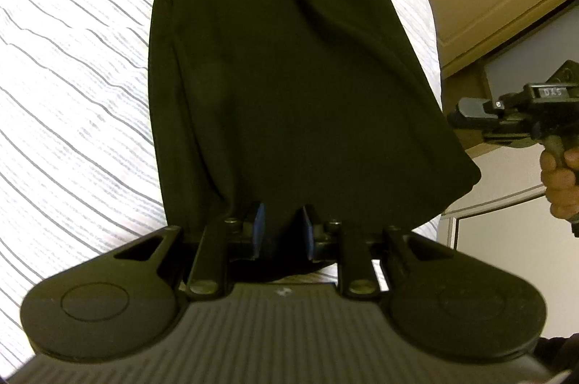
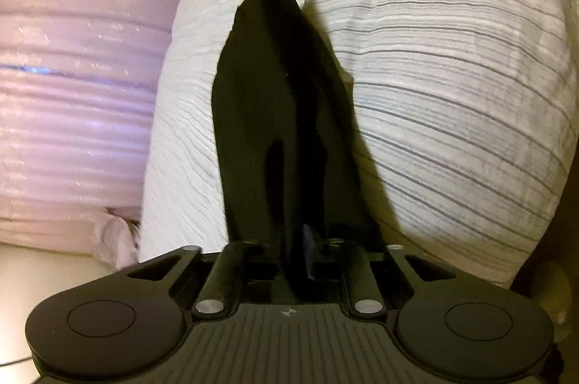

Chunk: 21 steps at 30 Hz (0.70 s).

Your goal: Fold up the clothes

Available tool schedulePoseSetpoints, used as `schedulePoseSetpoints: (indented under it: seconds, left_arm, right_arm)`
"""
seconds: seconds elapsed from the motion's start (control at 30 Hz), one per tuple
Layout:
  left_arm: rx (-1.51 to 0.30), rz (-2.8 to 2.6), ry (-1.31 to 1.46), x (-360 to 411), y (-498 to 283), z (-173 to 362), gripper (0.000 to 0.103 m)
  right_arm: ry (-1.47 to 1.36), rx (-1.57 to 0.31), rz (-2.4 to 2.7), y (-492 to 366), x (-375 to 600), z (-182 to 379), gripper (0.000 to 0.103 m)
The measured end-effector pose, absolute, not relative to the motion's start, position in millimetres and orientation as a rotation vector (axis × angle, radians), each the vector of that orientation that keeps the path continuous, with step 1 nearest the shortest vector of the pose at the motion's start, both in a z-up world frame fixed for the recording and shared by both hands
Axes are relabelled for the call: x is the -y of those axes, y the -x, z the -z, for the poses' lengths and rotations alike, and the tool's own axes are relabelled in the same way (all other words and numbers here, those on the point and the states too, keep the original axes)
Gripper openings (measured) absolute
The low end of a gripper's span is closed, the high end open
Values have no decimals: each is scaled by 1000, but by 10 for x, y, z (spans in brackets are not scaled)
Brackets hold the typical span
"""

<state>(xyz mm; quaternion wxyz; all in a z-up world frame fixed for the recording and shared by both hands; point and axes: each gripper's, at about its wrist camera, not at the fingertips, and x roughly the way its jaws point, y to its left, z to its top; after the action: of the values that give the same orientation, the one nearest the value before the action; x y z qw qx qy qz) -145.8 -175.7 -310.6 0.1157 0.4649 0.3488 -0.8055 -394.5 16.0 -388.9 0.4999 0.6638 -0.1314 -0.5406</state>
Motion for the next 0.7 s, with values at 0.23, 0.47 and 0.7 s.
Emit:
schedulePoseSetpoints:
  seconds: [0.23,0.47,0.7]
  left_arm:
    - [-1030,2366,-1363,1771,1433,3111,19]
    - [-1042,2371,-1354,1791,1416,3123,19]
    - [-1044,2383,-1357,1799,1400,3124,19]
  right_arm:
    - [-1640,243,1298,3856,-48,4019,32]
    - [-1728,311,1274,3803,-278,4132,32]
    - [-1850,554,1289,3946,-414,4290,31]
